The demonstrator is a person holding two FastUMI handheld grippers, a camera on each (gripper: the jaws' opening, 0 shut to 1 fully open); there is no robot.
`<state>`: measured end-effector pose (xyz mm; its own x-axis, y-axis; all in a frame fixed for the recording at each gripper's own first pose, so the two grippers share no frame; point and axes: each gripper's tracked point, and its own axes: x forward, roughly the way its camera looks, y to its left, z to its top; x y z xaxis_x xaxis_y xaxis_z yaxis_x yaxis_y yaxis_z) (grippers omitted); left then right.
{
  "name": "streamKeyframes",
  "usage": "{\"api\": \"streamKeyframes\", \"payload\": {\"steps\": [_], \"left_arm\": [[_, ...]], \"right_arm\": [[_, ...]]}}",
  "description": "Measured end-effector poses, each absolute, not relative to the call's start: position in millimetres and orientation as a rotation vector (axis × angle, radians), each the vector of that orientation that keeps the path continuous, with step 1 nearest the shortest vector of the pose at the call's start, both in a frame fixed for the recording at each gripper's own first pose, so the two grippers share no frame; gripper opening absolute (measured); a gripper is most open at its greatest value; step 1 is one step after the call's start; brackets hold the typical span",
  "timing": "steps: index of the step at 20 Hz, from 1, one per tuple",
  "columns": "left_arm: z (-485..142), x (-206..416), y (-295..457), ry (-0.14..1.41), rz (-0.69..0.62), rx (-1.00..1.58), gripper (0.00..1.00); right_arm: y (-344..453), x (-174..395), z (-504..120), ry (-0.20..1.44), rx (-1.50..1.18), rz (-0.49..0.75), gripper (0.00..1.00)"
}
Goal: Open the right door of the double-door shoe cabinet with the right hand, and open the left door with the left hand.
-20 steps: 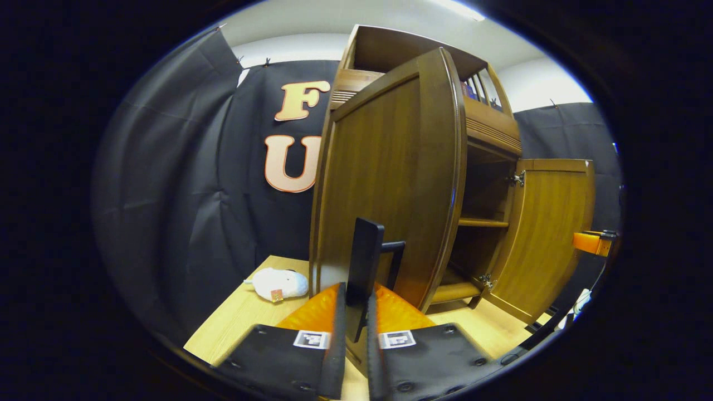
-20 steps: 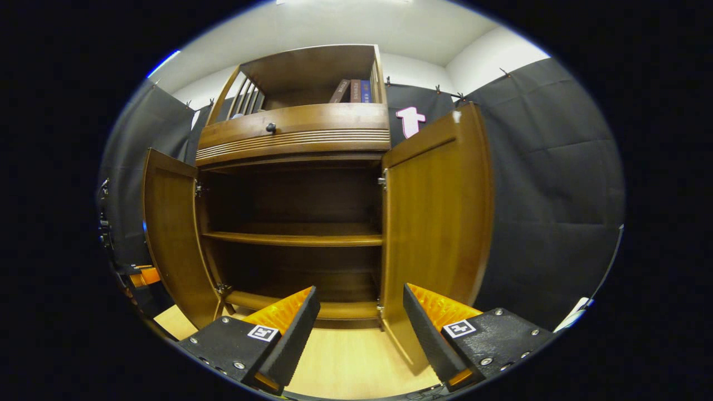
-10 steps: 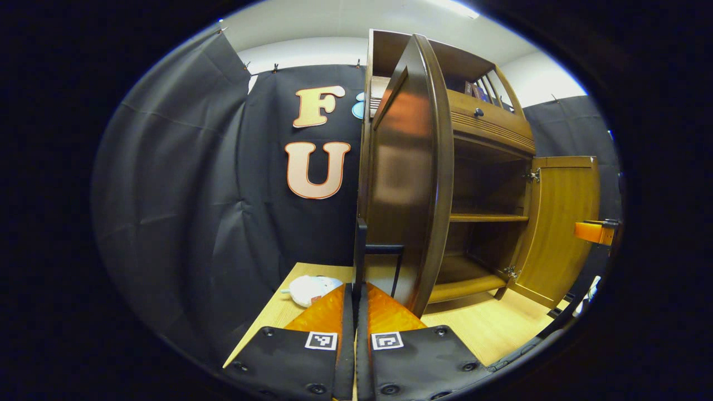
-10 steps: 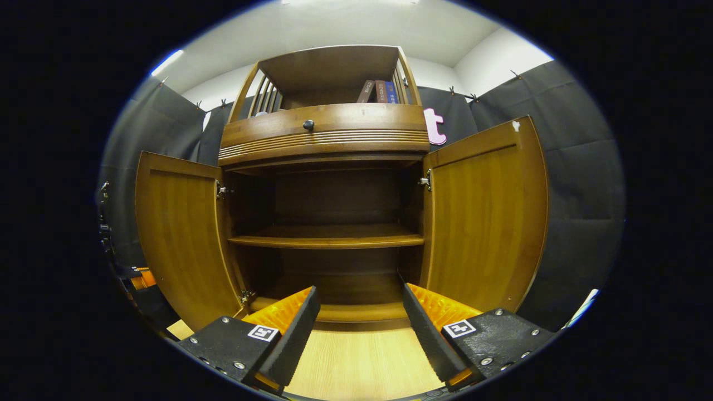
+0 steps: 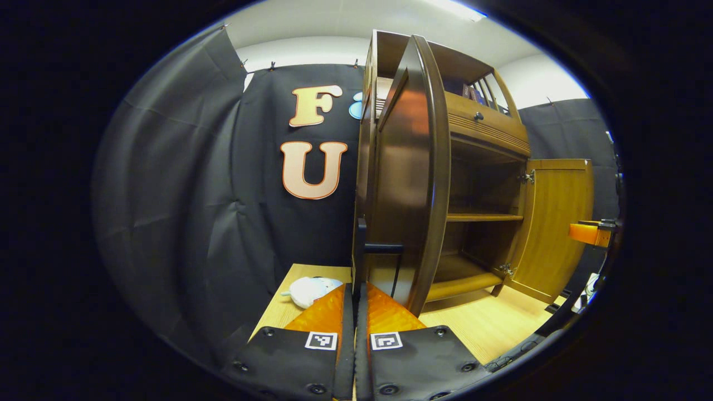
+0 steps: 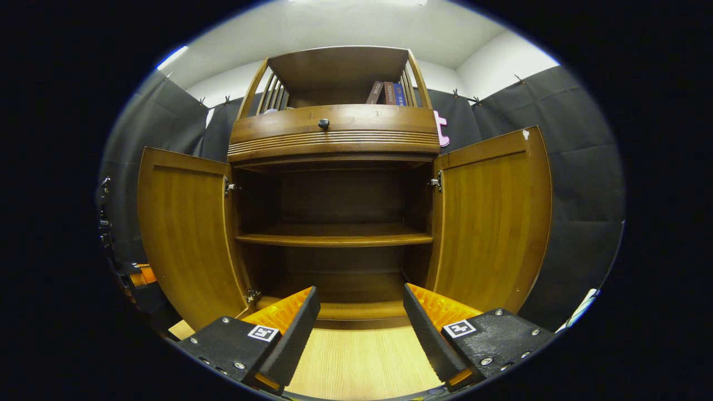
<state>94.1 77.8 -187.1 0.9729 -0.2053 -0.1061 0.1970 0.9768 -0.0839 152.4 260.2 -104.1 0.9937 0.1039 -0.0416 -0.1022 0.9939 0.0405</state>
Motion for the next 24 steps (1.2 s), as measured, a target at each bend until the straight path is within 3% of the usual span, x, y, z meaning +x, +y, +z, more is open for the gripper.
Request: {"api": "streamKeyframes", "payload": {"steps": [14, 24], "left_arm": [[-187, 69, 100, 0.202, -0.206, -0.131, 0.12], [-103, 26, 67, 0.195, -0.197, -0.116, 0.08]], "right_arm": [[271, 146, -99, 0.047, 0.04, 0.095, 0.92], [232, 151, -77, 0.072, 0.028, 0.027, 0.92]]}}
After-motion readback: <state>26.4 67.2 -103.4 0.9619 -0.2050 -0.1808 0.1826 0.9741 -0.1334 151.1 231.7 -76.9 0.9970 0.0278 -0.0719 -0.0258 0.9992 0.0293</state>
